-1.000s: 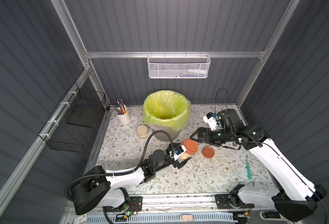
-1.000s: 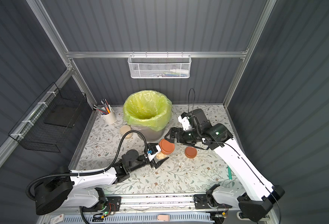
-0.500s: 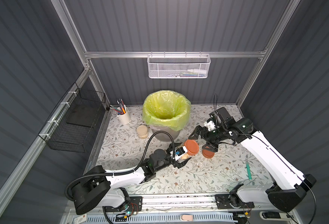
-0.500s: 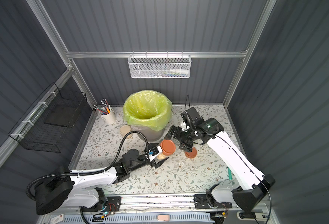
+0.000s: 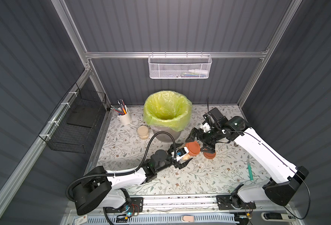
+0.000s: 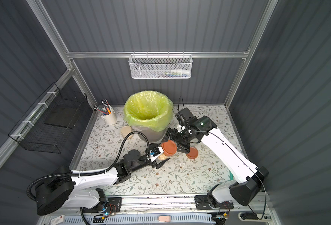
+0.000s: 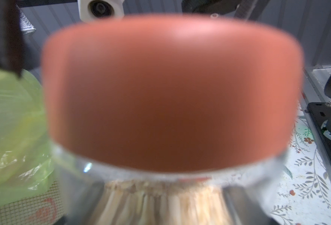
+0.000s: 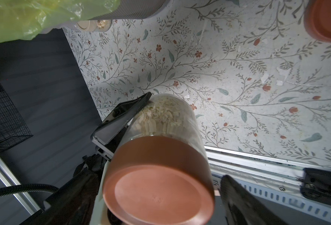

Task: Empty expired oatmeal from jars
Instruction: Unscrew the lid from the jar.

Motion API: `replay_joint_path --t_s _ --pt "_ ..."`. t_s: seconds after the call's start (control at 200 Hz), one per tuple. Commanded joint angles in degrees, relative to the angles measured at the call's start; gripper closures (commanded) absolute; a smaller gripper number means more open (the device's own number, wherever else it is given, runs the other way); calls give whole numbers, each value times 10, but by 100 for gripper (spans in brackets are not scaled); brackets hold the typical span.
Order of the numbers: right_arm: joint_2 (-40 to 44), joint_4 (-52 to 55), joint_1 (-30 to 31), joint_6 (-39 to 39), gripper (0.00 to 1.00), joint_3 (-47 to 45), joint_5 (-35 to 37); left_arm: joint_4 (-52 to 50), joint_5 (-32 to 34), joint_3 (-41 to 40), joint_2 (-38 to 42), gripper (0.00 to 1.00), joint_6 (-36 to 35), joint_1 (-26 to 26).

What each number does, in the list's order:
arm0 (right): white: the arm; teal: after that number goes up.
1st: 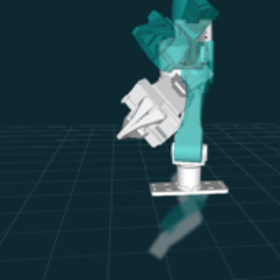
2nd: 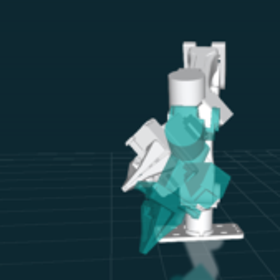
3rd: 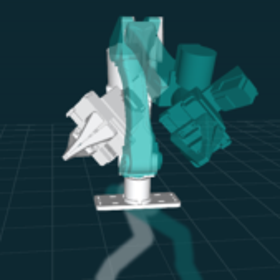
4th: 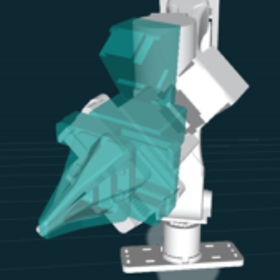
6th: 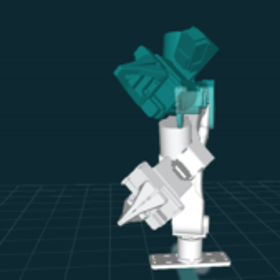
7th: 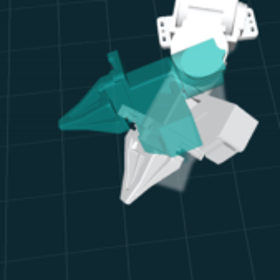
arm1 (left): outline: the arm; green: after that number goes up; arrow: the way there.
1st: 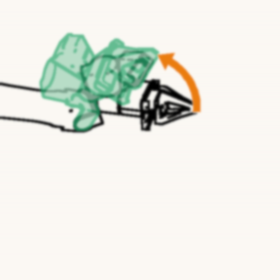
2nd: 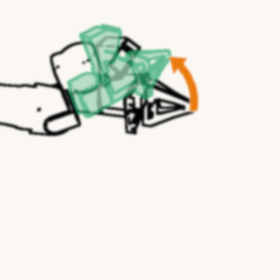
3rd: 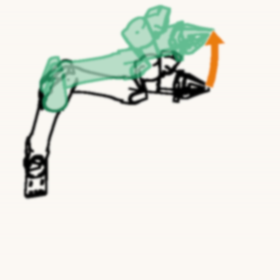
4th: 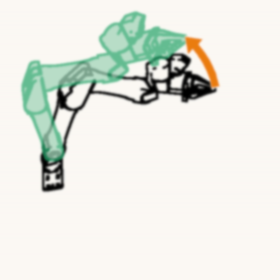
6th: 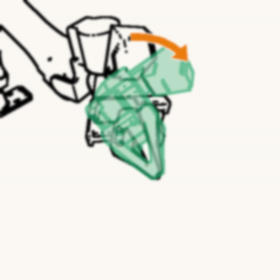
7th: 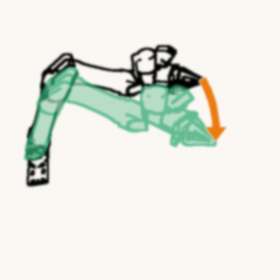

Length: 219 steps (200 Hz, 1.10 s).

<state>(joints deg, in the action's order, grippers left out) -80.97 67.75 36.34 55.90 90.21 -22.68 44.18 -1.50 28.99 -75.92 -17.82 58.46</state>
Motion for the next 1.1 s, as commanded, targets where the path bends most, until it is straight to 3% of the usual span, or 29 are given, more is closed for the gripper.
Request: replay_joint_path --t_s 0.0,0.42,0.6,0.845,1.091 --pt "-8 30 7 -23 2 23 13 49 2 30 3 81 2 1" --pt "-27 36 14 -53 9 32 7 47 0 33 2 81 3 2" --pt "-25 36 18 -73 21 32 10 51 -4 30 6 81 14 2" --pt "-7 -33 29 -198 29 11 -27 77 -54 19 27 81 60 1" --pt "10 -70 33 -341 34 -8 -44 82 -59 18 36 82 70 1"
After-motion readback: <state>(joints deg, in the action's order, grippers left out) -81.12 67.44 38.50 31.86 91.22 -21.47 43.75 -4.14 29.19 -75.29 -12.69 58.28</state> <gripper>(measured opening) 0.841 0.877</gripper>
